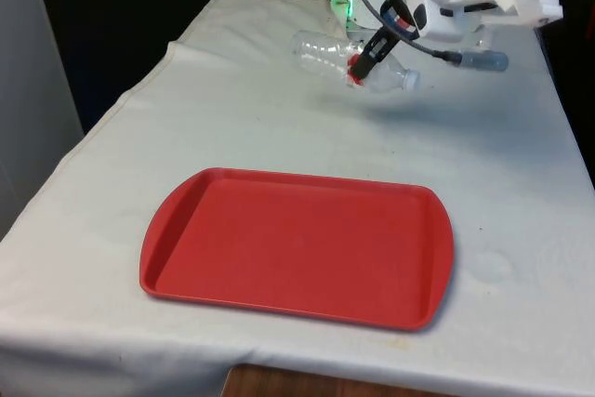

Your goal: Place the bottle upright on the tray.

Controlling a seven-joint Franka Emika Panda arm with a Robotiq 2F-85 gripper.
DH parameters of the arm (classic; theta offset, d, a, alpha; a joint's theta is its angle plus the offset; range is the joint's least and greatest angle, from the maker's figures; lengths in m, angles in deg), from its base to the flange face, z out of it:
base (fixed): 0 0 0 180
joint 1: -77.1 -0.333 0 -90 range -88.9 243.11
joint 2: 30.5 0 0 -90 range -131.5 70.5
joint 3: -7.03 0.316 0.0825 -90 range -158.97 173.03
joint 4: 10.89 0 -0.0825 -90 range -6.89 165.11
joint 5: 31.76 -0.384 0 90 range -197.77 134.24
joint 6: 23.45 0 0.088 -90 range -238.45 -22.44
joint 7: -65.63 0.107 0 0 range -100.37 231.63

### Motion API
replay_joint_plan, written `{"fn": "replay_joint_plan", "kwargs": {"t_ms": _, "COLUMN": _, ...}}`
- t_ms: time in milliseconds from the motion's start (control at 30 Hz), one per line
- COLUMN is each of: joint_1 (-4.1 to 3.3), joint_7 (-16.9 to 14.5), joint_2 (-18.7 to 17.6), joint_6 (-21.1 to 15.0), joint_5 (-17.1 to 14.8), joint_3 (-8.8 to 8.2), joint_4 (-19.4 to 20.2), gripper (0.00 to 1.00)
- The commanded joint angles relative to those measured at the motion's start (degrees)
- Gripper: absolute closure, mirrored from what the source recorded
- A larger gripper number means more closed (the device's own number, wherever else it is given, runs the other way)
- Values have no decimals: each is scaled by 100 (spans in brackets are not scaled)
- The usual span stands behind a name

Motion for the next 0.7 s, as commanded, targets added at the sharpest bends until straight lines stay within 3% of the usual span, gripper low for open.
{"fn": "replay_joint_plan", "kwargs": {"t_ms": 0, "joint_1": 6, "joint_7": -63, "joint_2": 86, "joint_6": 74, "joint_5": -63, "joint_3": 17, "joint_4": 6, "gripper": 66}}
{"fn": "replay_joint_plan", "kwargs": {"t_ms": 233, "joint_1": -6, "joint_7": -149, "joint_2": 246, "joint_6": 252, "joint_5": -109, "joint_3": 34, "joint_4": -17, "gripper": 66}}
{"fn": "replay_joint_plan", "kwargs": {"t_ms": 667, "joint_1": 46, "joint_7": -447, "joint_2": 292, "joint_6": 80, "joint_5": -413, "joint_3": 29, "joint_4": -57, "gripper": 66}}
